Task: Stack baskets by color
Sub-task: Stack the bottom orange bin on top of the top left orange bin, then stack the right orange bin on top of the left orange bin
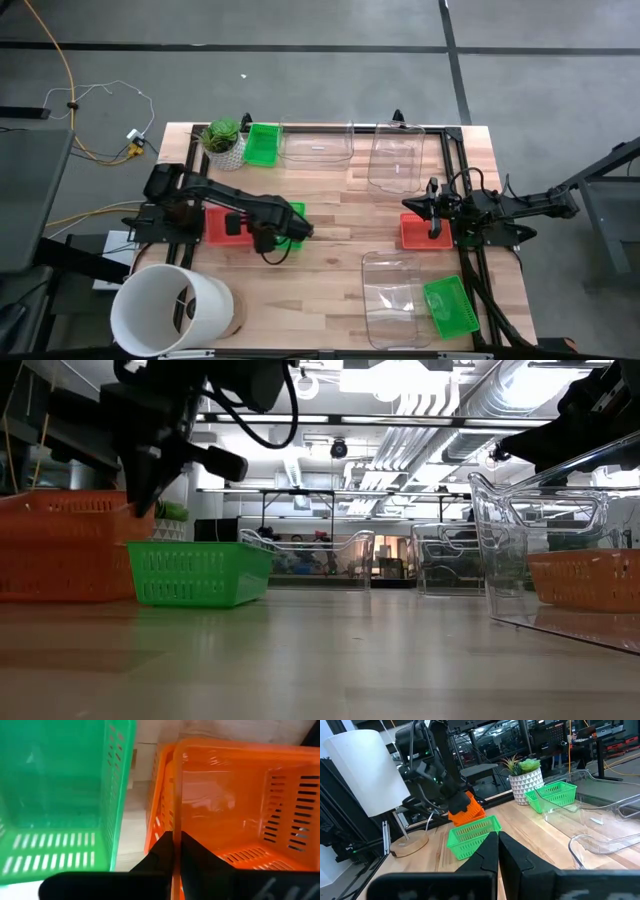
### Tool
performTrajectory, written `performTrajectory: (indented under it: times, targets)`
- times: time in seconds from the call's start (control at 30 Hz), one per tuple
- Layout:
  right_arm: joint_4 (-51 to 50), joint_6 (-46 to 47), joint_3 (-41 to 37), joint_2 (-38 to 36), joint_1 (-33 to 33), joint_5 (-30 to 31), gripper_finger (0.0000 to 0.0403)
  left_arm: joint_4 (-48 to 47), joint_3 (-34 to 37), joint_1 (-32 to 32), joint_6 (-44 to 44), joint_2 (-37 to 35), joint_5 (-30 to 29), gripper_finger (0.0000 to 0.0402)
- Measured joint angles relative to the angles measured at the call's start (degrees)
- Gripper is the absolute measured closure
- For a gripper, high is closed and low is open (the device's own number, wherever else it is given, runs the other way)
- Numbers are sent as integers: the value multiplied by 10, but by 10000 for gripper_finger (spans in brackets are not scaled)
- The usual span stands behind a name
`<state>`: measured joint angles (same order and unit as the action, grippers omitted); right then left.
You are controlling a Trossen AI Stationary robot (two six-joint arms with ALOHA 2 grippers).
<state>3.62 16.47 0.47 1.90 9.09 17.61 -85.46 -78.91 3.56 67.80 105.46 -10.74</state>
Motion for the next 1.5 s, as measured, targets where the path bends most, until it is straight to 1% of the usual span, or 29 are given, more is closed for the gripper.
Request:
performTrajectory:
  times: [0.17, 0.3, 0.4, 0.53, 0.63, 0.7, 0.77, 0.9, 0.97, 1.07, 1.13, 1.17, 1.23, 1.27, 1.37, 1.43, 1.5]
  targets:
    - [0, 0, 0, 0, 0, 0, 402, 12, 0, -2, -15, 2, 18, 395]
    - [0, 0, 0, 0, 0, 0, 402, 23, 0, -2, -16, 2, 14, 373]
    - [0, 0, 0, 0, 0, 0, 402, 33, 0, -2, -17, 2, 13, 344]
    - [0, 0, 0, 0, 0, 0, 402, 34, 0, -2, -19, 2, 11, 296]
    - [0, 0, 0, 0, 0, 0, 402, 35, 0, -2, -40, 2, 9, 259]
    - [0, 0, 0, 0, 0, 0, 402, 35, 0, -1, -60, 2, -12, 238]
    - [0, 0, 0, 0, 0, 0, 402, 30, -5, 0, -86, 0, -47, 222]
    - [0, 0, 0, 0, 0, 0, 402, 23, -44, -1, -135, -6, -114, 206]
    - [0, 0, 0, 0, 0, 0, 402, 15, -80, -7, -165, -10, -127, 205]
    - [0, 0, 0, 0, 0, 0, 402, 11, -149, -25, -229, -17, -125, 207]
    - [0, 0, 0, 0, 0, 0, 402, 14, -198, -44, -281, -25, -109, 210]
    - [0, 0, 0, 0, 0, 0, 402, 17, -220, -55, -307, -34, -86, 212]
    - [0, 0, 0, 0, 0, 0, 402, 30, -251, -84, -358, -56, -11, 217]
    - [0, 0, 0, 0, 0, 0, 402, 55, -258, -101, -388, -70, 33, 219]
    - [0, 0, 0, 0, 0, 0, 402, 128, -249, -157, -477, -123, 159, 227]
    - [0, 0, 0, 0, 0, 0, 402, 186, -223, -187, -523, -165, 208, 234]
    - [0, 0, 0, 0, 0, 0, 402, 235, -176, -210, -548, -211, 243, 240]
